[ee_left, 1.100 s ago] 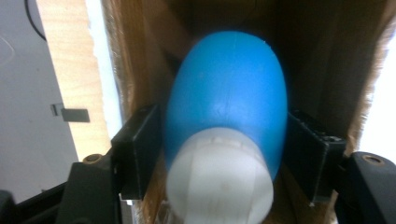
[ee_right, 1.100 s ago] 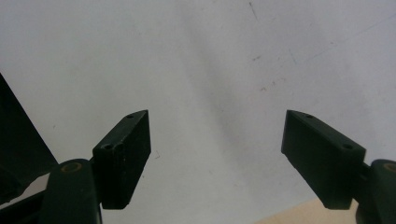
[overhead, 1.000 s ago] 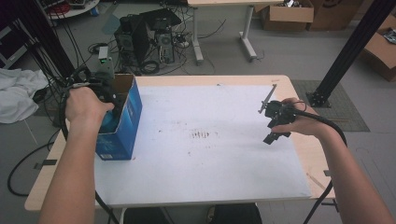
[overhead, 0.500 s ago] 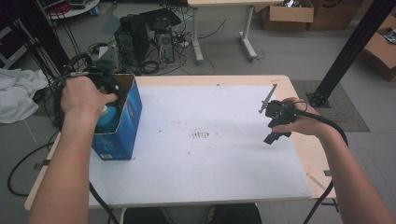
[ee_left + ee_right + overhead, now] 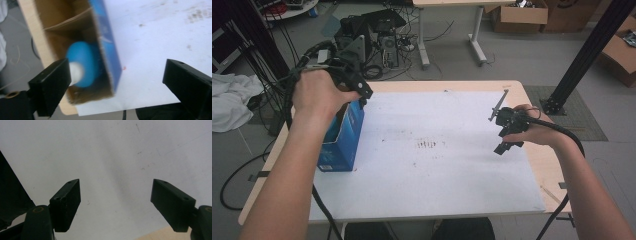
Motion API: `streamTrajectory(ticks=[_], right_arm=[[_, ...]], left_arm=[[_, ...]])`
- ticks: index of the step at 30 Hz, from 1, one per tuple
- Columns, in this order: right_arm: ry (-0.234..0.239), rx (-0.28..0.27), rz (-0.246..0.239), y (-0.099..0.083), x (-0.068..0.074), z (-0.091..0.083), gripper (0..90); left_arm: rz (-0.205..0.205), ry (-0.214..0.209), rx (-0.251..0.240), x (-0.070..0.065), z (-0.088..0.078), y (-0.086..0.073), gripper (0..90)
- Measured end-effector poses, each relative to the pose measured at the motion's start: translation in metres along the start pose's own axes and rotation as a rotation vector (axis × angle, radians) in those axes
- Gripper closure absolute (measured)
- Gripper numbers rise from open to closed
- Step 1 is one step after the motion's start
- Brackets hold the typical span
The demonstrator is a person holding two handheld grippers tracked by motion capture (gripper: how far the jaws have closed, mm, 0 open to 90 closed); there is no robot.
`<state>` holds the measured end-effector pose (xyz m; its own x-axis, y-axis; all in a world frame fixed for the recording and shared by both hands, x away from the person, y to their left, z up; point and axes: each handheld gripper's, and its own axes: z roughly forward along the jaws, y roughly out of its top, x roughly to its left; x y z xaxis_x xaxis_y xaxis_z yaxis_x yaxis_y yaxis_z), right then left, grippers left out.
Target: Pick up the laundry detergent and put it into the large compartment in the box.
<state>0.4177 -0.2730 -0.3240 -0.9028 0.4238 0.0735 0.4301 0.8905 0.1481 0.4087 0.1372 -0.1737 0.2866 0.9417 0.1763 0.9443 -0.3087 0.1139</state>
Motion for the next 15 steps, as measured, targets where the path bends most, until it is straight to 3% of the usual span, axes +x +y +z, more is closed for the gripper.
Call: streamTrajectory(ticks=[5, 15], right_arm=[[-0.002, 0.004, -0.001, 0.001, 0.003, -0.002, 24.2], [-0.007, 0.001, 0.005, -0.001, 0.002, -0.005, 24.2]], left_arm=[[0.072, -0.021, -0.016, -0.026, 0.002, 0.006, 3.3], [0.212, -0.072, -0.038, -0.075, 0.024, 0.016, 0.1]])
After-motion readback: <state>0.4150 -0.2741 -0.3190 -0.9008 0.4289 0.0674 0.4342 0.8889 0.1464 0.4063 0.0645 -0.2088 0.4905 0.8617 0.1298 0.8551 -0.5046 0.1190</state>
